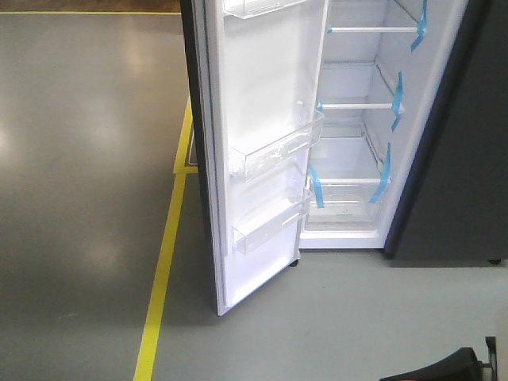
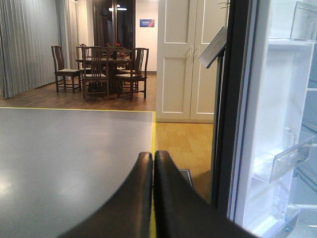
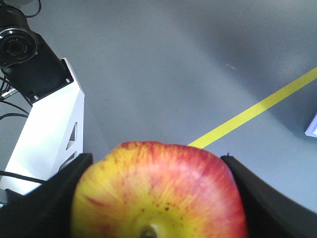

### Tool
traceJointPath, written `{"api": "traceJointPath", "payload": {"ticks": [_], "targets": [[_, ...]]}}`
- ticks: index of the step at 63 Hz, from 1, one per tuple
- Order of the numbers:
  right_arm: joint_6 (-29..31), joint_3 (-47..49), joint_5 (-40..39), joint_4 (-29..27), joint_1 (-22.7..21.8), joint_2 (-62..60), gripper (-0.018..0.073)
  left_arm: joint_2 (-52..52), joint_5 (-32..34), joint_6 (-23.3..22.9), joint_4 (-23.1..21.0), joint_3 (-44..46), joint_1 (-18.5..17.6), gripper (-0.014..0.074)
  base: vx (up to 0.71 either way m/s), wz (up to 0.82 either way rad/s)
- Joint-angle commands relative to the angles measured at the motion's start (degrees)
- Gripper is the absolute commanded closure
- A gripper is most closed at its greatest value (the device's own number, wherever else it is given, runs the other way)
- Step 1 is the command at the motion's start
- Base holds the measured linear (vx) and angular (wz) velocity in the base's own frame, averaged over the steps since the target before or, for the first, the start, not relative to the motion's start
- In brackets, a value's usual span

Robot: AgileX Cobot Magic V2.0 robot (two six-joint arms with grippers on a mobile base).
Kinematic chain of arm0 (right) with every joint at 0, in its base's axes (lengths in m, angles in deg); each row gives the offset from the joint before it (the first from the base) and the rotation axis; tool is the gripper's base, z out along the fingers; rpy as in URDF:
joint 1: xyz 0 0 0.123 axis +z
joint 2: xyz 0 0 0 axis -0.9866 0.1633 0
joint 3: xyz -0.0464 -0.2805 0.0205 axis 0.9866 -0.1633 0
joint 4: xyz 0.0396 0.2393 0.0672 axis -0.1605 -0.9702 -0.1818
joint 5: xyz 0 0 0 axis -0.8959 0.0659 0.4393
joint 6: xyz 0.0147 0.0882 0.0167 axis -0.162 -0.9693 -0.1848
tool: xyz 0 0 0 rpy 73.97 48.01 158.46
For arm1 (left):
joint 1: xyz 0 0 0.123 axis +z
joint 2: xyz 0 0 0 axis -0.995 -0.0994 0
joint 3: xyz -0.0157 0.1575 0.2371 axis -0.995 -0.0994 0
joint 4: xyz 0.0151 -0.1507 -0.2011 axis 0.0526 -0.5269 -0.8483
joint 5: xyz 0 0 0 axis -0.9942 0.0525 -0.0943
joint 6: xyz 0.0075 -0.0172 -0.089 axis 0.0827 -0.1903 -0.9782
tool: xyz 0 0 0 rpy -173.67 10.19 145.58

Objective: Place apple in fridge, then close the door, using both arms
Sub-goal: 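Hold the apple while the base approaches the fridge door bins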

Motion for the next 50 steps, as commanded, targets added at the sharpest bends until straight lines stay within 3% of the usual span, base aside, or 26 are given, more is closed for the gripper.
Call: {"api": "traceJointPath", "payload": {"ticks": [1,50], "targets": [[0.1,1.7,-2.2,-2.6,0.0,0.1,0.0253,0.8,4.3,-0.2,-0.2,-1.2,0.0,0.0603,0.18,0.02],[0.1,1.7,-2.2,-2.6,0.0,0.1,0.0253,0.8,4.3,-0.2,-0.2,-1.2,0.0,0.0603,0.15,0.00]]}}
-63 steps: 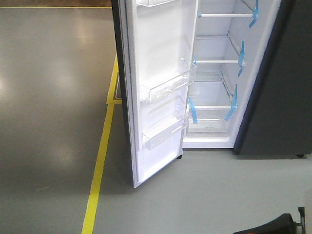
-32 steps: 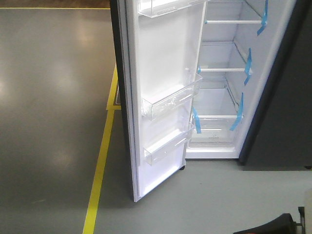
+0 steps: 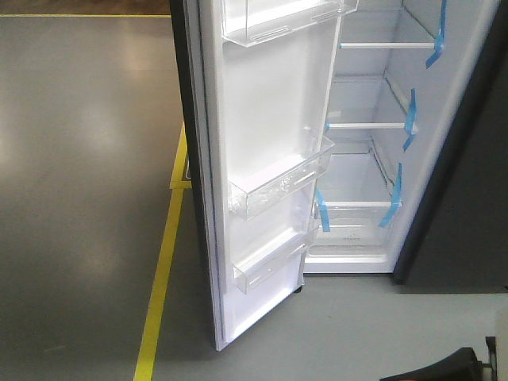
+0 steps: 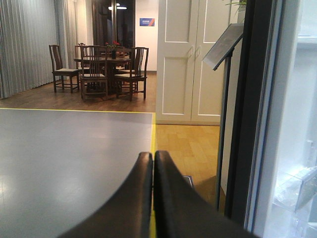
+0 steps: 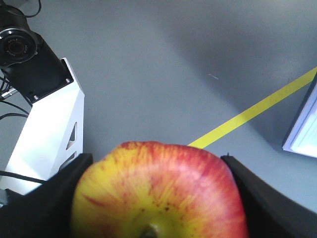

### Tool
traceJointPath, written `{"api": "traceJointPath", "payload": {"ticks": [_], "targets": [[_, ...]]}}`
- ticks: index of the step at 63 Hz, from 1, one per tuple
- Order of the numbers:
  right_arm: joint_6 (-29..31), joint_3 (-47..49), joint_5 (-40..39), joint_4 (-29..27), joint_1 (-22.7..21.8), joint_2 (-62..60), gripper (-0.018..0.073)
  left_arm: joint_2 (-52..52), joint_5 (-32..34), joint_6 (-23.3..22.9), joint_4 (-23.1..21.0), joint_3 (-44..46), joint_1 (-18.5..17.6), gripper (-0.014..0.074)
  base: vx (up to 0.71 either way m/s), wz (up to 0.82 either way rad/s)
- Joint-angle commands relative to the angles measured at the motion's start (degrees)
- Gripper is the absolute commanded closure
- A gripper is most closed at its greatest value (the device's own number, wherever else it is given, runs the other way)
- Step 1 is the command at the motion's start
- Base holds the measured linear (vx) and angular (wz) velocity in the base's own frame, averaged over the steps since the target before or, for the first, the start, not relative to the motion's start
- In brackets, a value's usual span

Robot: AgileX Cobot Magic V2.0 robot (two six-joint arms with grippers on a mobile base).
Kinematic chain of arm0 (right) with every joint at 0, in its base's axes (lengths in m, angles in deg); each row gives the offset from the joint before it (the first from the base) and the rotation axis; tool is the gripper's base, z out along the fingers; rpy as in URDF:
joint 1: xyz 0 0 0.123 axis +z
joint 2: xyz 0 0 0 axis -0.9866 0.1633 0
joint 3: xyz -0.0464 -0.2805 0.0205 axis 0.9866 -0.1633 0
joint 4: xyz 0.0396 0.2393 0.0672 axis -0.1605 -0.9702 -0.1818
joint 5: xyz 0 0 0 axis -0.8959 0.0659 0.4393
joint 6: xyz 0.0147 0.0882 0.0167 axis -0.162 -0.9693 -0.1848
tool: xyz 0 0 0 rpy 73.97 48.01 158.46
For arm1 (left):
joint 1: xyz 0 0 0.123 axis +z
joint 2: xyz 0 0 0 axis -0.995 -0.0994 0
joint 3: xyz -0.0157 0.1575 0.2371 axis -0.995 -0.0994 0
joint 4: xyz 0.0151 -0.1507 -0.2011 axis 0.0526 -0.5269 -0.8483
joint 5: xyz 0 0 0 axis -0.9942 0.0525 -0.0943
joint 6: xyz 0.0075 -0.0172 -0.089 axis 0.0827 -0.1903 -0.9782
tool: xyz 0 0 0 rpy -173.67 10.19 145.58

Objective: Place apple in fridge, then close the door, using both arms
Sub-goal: 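Hold the apple while the base approaches the fridge door bins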

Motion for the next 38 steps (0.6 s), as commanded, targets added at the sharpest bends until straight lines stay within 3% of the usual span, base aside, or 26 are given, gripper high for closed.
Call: {"api": "traceJointPath", "payload": {"ticks": [1,38], "targets": [[0.1,1.7,-2.2,-2.6,0.0,0.1,0.0253,0.8,4.3,-0.2,-0.2,-1.2,0.0,0.0603,0.13,0.00],[0.1,1.7,-2.2,-2.6,0.0,0.1,0.0253,0.8,4.3,-0.2,-0.2,-1.2,0.0,0.0603,0.12,0.02]]}}
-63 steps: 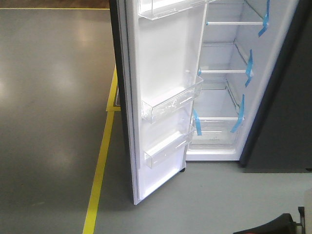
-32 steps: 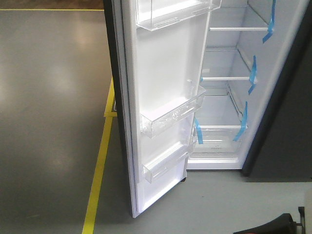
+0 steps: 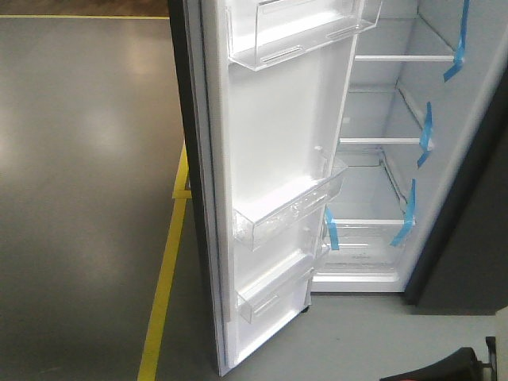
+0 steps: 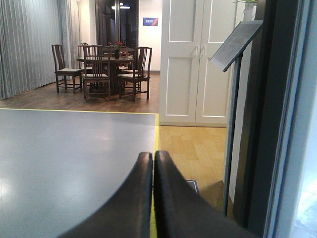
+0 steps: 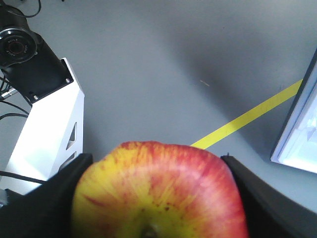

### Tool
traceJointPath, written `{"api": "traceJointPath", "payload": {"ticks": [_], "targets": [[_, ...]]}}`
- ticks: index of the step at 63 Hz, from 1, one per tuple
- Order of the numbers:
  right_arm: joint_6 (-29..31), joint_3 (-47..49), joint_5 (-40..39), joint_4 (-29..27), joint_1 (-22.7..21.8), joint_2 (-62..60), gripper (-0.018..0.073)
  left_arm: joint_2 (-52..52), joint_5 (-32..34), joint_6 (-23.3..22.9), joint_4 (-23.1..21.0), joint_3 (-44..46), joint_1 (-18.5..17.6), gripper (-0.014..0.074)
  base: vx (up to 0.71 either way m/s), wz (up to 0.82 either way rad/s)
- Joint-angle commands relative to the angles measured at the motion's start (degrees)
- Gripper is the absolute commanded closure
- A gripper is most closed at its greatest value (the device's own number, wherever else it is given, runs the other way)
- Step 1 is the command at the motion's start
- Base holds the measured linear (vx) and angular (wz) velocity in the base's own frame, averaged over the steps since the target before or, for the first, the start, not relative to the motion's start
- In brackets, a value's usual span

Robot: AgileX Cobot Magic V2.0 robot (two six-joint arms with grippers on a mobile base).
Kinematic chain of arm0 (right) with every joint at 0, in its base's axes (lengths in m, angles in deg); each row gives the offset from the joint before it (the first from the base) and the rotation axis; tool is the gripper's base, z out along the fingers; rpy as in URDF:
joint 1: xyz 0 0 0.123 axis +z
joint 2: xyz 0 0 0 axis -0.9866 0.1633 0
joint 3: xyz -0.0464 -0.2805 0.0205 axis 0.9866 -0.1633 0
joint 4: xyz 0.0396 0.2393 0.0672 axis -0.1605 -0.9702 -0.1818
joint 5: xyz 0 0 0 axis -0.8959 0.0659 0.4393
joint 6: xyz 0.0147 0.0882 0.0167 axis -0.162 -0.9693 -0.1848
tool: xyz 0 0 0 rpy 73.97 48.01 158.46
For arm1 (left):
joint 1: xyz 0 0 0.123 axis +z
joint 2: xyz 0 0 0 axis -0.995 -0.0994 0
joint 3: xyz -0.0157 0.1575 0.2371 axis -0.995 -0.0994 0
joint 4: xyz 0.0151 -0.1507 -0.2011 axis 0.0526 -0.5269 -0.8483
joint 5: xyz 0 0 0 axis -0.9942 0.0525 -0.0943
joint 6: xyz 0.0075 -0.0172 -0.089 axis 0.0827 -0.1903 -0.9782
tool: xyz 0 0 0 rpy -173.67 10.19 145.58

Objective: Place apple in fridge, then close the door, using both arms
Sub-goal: 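Hold the apple while the base approaches the fridge door bins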

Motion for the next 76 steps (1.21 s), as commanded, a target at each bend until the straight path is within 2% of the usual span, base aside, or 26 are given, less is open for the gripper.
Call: {"api": "traceJointPath", "payload": {"ticks": [1,76], "targets": [[0.1,1.7,-2.2,-2.6,0.0,0.1,0.0253,0.8,4.3,-0.2,-0.2,-1.2,0.0,0.0603,0.12,0.01],[0.1,1.7,-2.2,-2.6,0.0,0.1,0.0253,0.8,4.3,-0.2,-0.2,-1.2,0.0,0.0603,0.10,-0.02]]}}
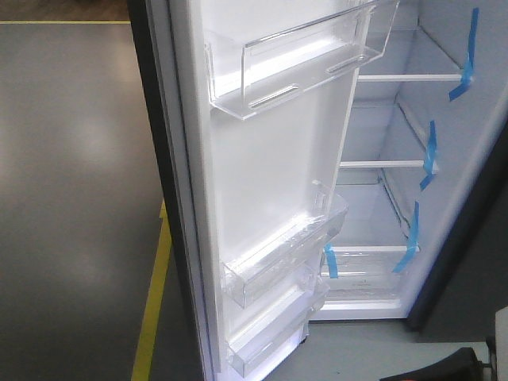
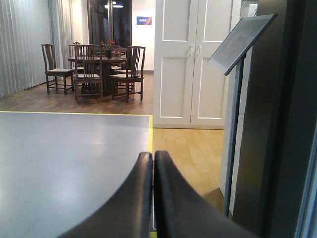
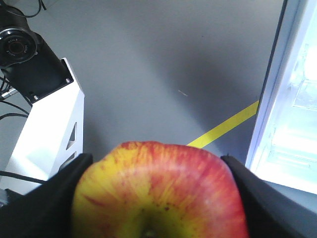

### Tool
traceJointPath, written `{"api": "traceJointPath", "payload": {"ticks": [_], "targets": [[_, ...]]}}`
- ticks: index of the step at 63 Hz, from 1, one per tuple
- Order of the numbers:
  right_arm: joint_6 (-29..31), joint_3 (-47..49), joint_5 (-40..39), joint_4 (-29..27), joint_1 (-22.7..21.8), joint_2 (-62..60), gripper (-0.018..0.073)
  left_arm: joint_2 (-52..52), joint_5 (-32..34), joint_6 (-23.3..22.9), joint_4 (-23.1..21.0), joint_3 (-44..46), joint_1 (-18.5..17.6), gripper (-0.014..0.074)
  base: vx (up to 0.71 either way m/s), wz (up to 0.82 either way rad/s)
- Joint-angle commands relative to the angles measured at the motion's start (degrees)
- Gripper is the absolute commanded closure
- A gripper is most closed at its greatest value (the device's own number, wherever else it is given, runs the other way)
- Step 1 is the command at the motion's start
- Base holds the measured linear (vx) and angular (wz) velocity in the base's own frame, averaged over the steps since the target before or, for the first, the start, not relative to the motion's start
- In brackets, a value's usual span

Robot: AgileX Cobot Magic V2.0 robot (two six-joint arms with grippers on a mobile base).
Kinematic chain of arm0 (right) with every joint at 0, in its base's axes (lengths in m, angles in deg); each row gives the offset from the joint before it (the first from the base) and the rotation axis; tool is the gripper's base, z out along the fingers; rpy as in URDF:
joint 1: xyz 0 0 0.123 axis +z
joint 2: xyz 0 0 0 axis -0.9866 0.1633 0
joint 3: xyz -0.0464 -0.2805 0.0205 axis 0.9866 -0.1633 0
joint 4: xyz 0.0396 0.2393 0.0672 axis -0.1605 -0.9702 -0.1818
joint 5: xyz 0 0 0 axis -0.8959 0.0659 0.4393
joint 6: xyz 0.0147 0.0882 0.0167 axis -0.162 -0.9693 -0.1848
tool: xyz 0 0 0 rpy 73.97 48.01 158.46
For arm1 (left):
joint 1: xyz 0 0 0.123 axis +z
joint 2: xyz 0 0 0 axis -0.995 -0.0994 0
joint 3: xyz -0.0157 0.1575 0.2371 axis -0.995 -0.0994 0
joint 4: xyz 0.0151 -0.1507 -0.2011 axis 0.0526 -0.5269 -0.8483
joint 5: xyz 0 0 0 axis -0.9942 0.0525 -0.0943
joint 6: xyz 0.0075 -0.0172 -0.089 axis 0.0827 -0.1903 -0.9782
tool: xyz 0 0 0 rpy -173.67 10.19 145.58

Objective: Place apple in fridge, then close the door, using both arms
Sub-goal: 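Hold the apple while the base approaches the fridge door bins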

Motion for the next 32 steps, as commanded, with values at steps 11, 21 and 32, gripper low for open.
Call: {"api": "traceJointPath", "payload": {"ticks": [11,21,32], "targets": [[0.1,1.7,-2.2,-2.6,0.0,0.1,0.0253,0.8,4.3,-0.2,-0.2,-1.2,0.0,0.0603,0.08,-0.02],[0.1,1.7,-2.2,-2.6,0.0,0.1,0.0253,0.8,4.3,-0.2,-0.2,-1.2,0.0,0.0603,0.08,-0.01],[0.1,1.7,-2.2,-2.6,0.0,0.1,0.0253,0.8,4.3,-0.2,-0.2,-1.2,0.0,0.0603,0.08,0.00]]}}
